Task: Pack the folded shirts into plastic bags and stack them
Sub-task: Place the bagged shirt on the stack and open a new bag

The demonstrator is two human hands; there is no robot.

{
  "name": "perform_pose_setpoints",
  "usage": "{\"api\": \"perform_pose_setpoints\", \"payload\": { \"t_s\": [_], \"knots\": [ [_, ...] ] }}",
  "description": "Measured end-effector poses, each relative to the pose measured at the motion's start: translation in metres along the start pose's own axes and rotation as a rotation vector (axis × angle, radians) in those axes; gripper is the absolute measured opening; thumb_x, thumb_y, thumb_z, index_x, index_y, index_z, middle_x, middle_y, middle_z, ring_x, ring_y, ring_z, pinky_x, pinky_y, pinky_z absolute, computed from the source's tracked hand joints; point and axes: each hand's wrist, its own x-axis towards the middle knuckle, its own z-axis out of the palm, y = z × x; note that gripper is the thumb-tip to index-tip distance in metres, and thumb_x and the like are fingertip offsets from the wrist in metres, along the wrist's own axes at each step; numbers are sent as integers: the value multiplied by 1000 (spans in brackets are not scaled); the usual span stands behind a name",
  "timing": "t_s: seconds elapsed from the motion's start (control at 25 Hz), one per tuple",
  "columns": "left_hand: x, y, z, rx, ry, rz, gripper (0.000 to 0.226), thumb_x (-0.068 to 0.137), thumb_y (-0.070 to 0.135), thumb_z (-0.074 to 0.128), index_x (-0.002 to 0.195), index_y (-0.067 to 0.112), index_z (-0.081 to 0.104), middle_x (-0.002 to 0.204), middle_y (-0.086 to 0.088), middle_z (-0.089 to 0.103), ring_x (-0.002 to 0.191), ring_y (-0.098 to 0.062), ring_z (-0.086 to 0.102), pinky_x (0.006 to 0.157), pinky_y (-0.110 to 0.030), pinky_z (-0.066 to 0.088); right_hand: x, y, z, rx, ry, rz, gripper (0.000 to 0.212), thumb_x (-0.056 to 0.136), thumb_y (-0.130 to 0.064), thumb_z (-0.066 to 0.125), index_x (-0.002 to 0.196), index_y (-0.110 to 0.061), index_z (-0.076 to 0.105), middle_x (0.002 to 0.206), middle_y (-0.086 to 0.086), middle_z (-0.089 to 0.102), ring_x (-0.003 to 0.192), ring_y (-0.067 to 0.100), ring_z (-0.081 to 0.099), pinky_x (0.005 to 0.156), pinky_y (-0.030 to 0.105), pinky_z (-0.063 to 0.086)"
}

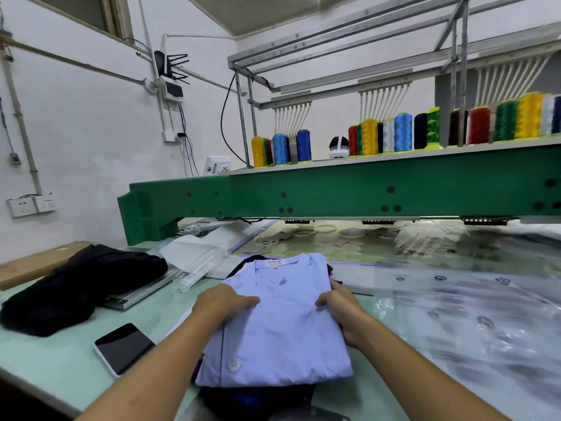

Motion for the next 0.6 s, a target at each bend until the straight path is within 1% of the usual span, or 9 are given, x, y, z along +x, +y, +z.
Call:
{"api": "perform_pose_setpoints", "payload": {
  "t_s": [0.04,0.12,0.2,0.28,0.36,0.4,0.48,0.56,0.6],
  "knots": [
    [-1,-1,-2,26,3,-3,71,86,70,57,149,39,44,139,1,60,126,-24,56,101,-30,46,-1,2,0,-2,-44,-22,49,78,8,49,116,-20,64,104,11,73,84,35,67,75,44,56],
    [-5,-1,-6,26,0,-54,69,82,70,63,139,31,55,127,-2,65,105,-24,64,81,-27,49,-2,3,-2,-72,-105,-85,73,74,7,52,126,-43,56,112,0,71,98,36,68,74,43,59],
    [-4,-3,-7,-185,-39,-111,70,76,63,76,126,16,62,116,-5,67,92,-25,65,68,-28,50,-3,2,-4,-196,-113,-121,89,72,8,50,133,-57,42,114,-7,64,97,32,66,68,36,56],
    [-3,-1,-8,-493,-101,-110,58,72,42,87,114,8,66,109,-10,71,93,-29,70,78,-36,58,-5,-2,-4,-272,-87,-98,87,76,11,47,140,-49,43,118,-5,60,84,24,62,60,25,49],
    [-10,7,-12,-645,-213,-54,49,75,26,86,115,8,66,105,-12,75,95,-31,72,89,-42,60,-8,-6,-2,-339,-88,-83,73,81,11,45,139,-32,55,135,4,55,84,17,61,58,19,47],
    [-14,12,-14,-665,-249,0,52,74,23,83,120,9,63,106,-11,74,95,-30,72,87,-43,60,-10,-7,-1,-364,-89,-81,65,84,8,46,139,-25,57,140,6,54,91,16,63,62,19,49],
    [-24,29,-16,-634,-227,133,73,69,19,76,135,16,46,113,-13,67,93,-29,69,77,-36,60,-14,-9,5,-344,-98,-88,45,93,-5,52,136,-11,61,138,12,61,111,25,65,81,26,56],
    [-37,55,-14,-578,-193,328,93,68,13,69,149,27,24,125,-14,58,106,-28,64,85,-39,58,-20,-17,18,-243,-159,-102,34,98,-28,56,122,-8,70,120,13,71,111,26,68,95,33,54],
    [-46,70,-12,-570,-215,429,97,68,13,65,152,33,20,128,-13,58,111,-28,64,90,-40,57,-23,-23,23,-208,-177,-107,37,99,-39,56,116,-12,74,112,9,75,107,23,70,97,33,54]
  ]
}}
